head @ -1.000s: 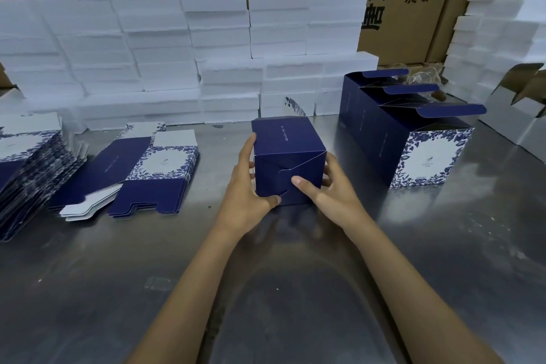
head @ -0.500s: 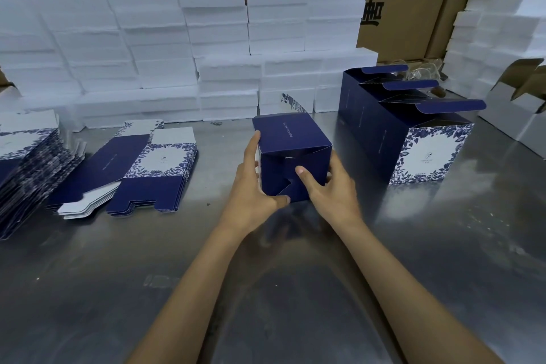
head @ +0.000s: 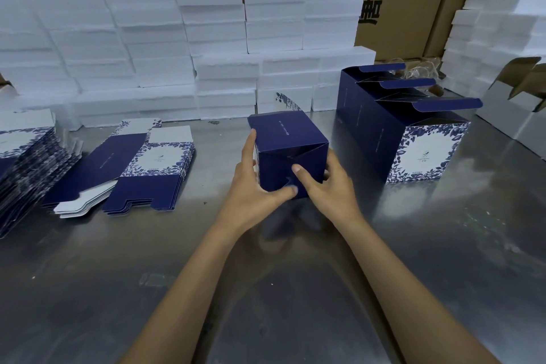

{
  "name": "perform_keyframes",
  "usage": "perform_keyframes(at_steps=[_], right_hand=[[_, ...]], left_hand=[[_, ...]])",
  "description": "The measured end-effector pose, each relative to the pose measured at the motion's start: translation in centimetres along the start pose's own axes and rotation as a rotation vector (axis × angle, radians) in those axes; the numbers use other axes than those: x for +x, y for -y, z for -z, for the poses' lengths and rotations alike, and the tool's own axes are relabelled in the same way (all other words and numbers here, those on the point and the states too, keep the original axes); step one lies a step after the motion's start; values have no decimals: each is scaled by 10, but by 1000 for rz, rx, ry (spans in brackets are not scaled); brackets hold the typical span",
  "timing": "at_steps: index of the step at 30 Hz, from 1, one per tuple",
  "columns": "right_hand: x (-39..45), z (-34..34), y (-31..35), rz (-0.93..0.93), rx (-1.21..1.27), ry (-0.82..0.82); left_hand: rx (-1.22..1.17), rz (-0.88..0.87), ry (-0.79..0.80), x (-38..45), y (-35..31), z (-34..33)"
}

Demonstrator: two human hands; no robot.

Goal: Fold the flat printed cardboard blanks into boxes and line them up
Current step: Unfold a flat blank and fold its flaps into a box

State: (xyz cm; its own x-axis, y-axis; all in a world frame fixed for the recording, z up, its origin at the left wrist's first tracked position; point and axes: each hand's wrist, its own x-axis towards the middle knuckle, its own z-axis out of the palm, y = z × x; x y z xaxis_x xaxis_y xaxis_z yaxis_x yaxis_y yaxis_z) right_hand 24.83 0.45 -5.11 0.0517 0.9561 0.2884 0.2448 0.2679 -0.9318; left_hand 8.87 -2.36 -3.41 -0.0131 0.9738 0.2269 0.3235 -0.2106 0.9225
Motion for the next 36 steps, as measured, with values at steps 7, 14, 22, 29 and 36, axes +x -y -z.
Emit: perform_keyframes(at_steps=[7,14,22,29,36], right_hand=[[5,12,15,-199,281,105],[13,20,14,-128,443,116],[13,19,10,-173,302,-155],[12,15,14,-170,282,82],[7,13,19,-91,280,105]], left_hand=[[-464,255,-191,5,-7,4],[-745,229,-410,7,-10,20],[-456,173,-327,9,-14,19],[-270,135,-196,3,-20,13],[-195,160,-145,-5,-29,15]])
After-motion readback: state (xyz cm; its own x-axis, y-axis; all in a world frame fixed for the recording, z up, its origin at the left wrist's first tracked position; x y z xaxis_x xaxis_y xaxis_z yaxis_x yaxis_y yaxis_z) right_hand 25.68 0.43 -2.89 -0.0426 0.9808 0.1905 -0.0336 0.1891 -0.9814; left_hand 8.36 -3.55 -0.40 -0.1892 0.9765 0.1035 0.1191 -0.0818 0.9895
